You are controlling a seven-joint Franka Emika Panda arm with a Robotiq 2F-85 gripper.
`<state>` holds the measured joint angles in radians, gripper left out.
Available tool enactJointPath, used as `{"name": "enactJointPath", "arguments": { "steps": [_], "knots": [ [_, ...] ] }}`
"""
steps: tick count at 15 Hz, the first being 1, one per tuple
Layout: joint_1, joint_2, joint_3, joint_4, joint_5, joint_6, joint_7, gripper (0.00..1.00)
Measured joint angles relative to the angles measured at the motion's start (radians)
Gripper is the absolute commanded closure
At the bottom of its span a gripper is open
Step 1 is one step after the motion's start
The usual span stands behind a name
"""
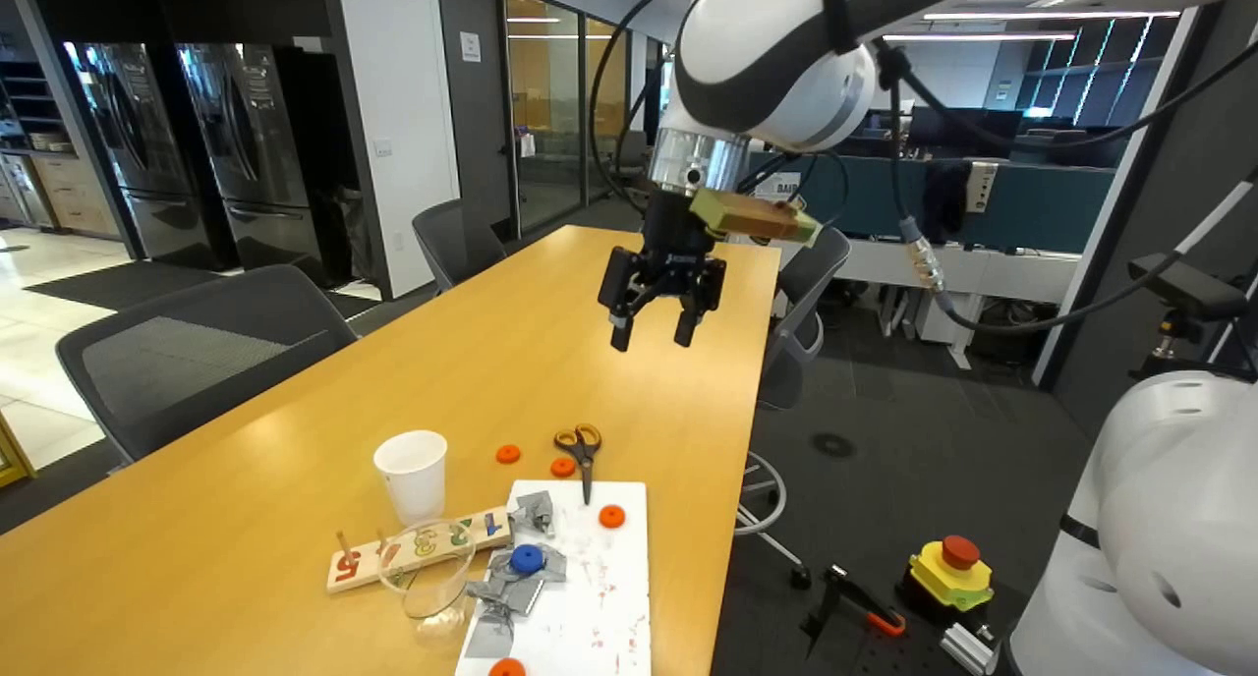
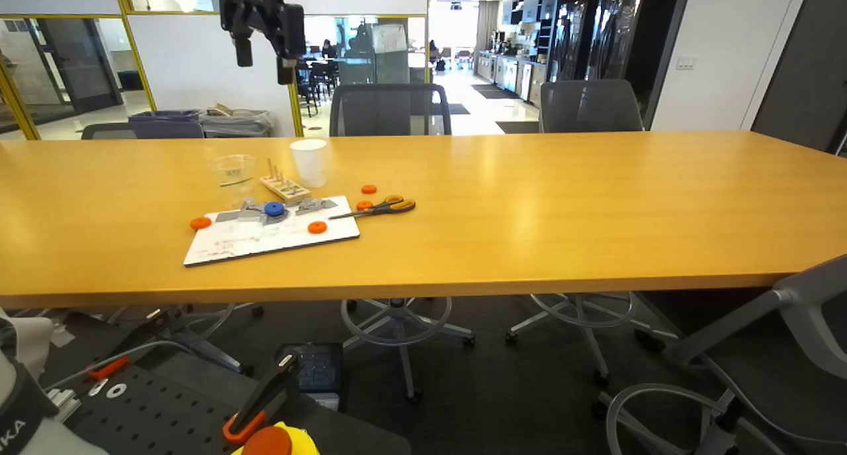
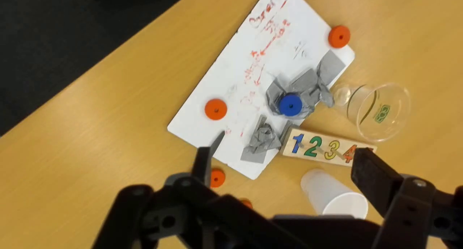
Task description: Put the orange rings in the white cup, place the blue ring in the clear cup
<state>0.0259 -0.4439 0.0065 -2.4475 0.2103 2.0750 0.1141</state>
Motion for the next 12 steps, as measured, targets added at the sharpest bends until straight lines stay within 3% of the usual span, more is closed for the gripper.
{"name": "enactJointPath", "arguments": {
  "steps": [6, 12],
  "knots": [
    [0.000, 0.256, 0.002, -0.001, -0.047, 0.343, -0.015, 0.00],
    [-0.005, 0.522, -0.003, 0.144, -0.066, 0.447, -0.021, 0.00]
  ]
}}
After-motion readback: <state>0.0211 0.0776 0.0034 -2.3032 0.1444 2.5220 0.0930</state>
